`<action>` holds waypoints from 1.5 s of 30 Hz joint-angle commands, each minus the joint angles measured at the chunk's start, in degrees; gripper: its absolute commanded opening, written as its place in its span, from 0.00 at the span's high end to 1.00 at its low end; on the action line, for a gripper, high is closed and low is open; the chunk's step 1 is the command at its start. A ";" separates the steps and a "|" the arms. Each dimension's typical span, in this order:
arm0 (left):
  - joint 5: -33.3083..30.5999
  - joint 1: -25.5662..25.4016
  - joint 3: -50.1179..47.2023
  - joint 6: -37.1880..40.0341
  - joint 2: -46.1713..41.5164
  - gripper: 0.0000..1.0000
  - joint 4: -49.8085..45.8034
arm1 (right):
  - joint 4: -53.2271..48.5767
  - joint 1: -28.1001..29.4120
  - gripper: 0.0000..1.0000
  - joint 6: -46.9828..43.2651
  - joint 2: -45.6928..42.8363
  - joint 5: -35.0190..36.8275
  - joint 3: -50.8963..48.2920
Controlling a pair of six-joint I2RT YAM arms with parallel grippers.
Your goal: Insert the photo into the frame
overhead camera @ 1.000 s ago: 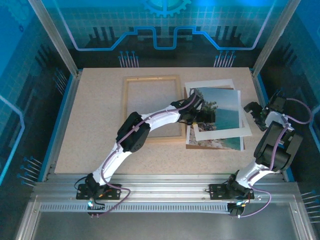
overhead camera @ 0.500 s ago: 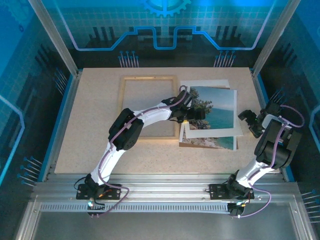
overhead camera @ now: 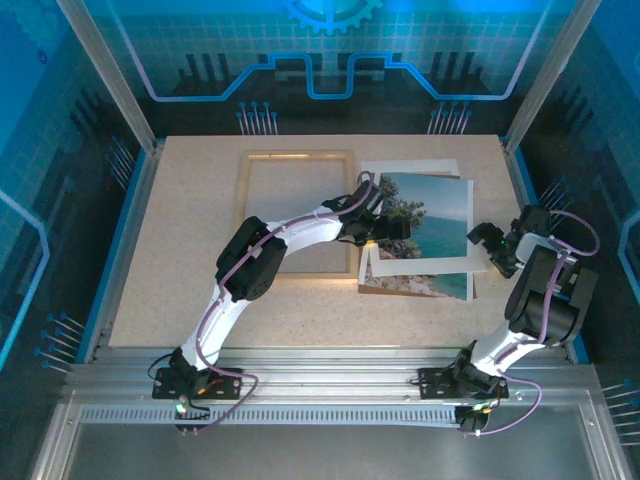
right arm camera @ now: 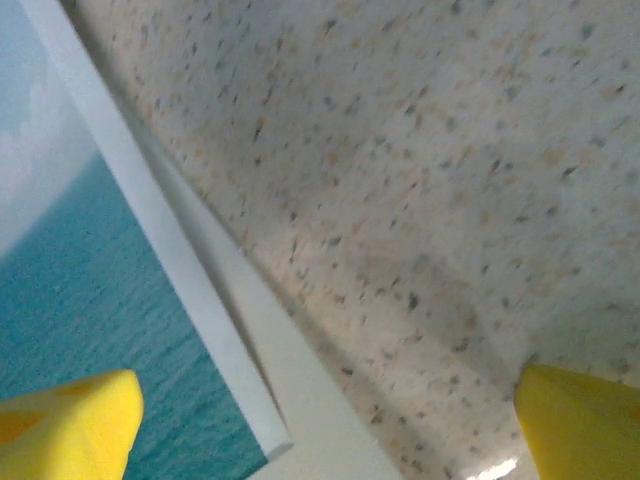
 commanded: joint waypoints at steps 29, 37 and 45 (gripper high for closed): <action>0.98 0.07 -0.14 -1.15 2.57 0.01 -2.84 | -3.09 1.19 0.05 1.97 -8.24 -10.23 -2.43; 1.19 0.07 0.22 -1.15 2.65 0.01 -2.90 | -0.31 0.96 0.14 3.17 -5.87 -9.99 -3.22; 1.22 0.01 0.32 -1.15 2.57 0.01 -3.12 | 1.76 0.27 0.38 4.16 -4.53 -10.03 -4.20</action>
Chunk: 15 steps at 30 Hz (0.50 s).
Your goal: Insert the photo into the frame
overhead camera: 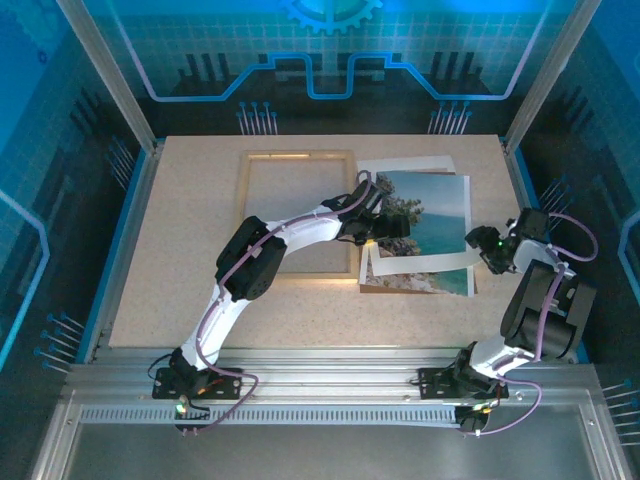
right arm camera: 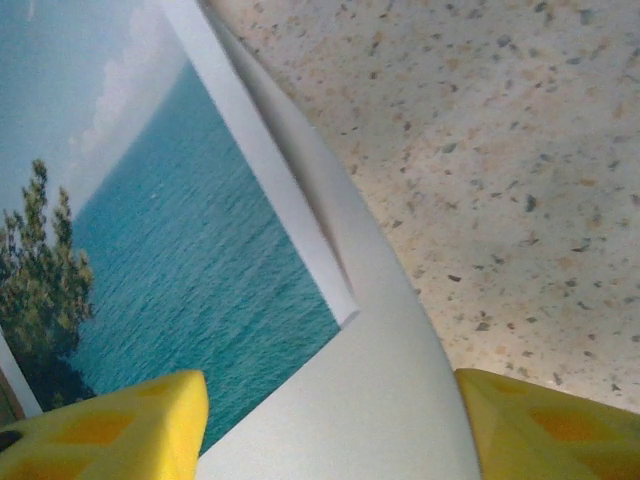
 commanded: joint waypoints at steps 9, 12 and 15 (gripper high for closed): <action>1.23 -0.03 0.56 -0.28 2.37 0.01 -3.56 | 1.90 -0.42 0.65 1.48 2.06 -3.08 -0.98; 1.38 -0.02 1.59 0.11 2.20 0.01 -4.22 | 1.84 -0.42 0.75 0.97 1.88 -2.85 -0.93; 1.38 0.03 2.46 0.47 1.86 0.01 -4.60 | 1.49 -0.42 0.81 0.50 1.41 -2.30 -0.85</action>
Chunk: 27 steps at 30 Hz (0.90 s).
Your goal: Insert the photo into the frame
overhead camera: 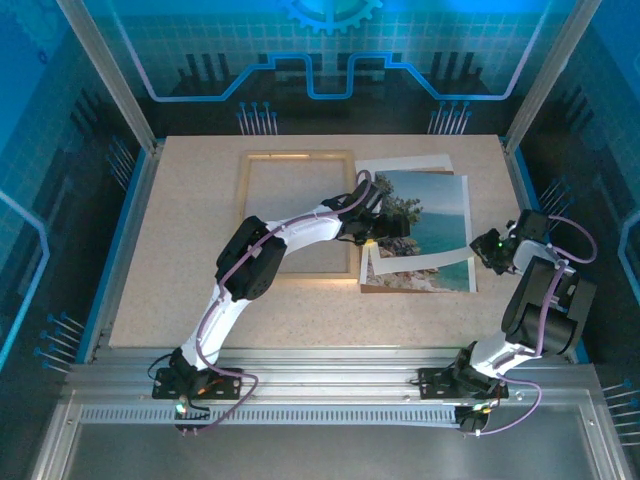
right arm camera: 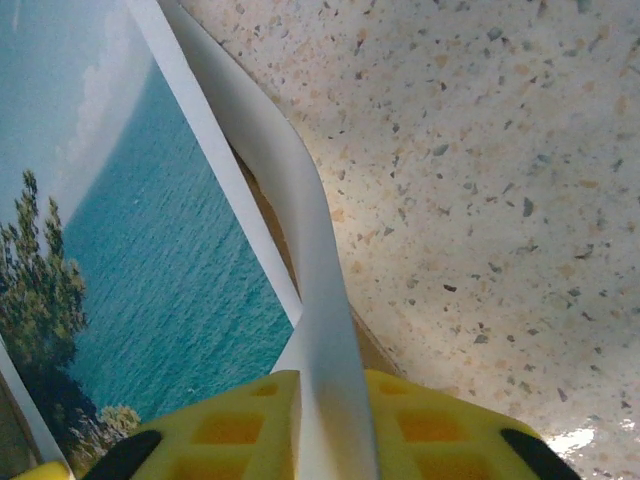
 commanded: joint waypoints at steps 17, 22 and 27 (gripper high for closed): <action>3.34 0.51 4.02 1.94 -2.68 0.01 -6.82 | -2.72 -4.21 0.92 -1.05 -7.47 -1.27 4.55; 3.66 1.18 3.06 2.57 -5.24 0.01 -6.56 | -3.63 -4.20 0.98 -2.50 -10.66 0.52 6.69; 3.91 2.41 0.59 3.49 -8.09 0.01 -6.46 | -3.96 -4.07 1.00 -3.69 -12.97 0.91 9.54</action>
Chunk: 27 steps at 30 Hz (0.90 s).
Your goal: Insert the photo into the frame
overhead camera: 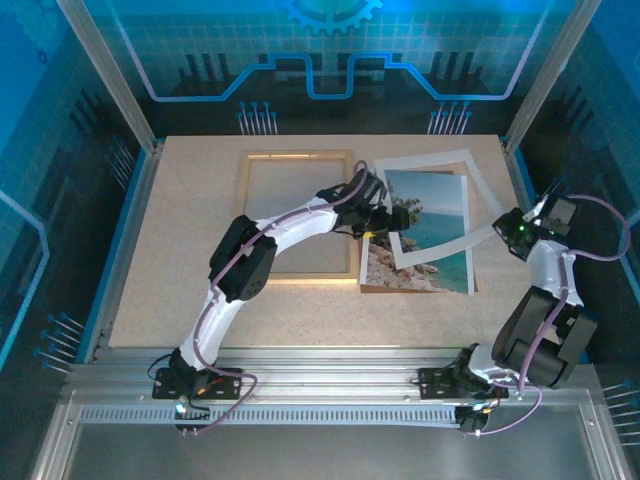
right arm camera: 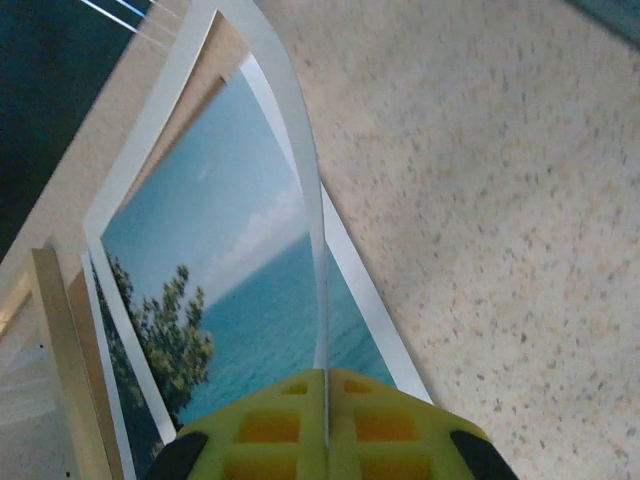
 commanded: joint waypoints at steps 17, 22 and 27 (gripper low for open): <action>-0.85 16.77 -25.88 4.09 -24.75 0.01 2.52 | -4.11 11.64 1.00 1.61 -4.78 -0.45 17.12; -1.71 18.20 -29.99 4.78 -28.80 0.01 3.32 | -1.73 17.42 1.00 5.78 -5.46 -0.32 22.19; -2.80 20.63 -32.66 4.70 -31.69 0.01 4.90 | 2.68 25.81 1.00 9.56 -1.53 -0.26 31.65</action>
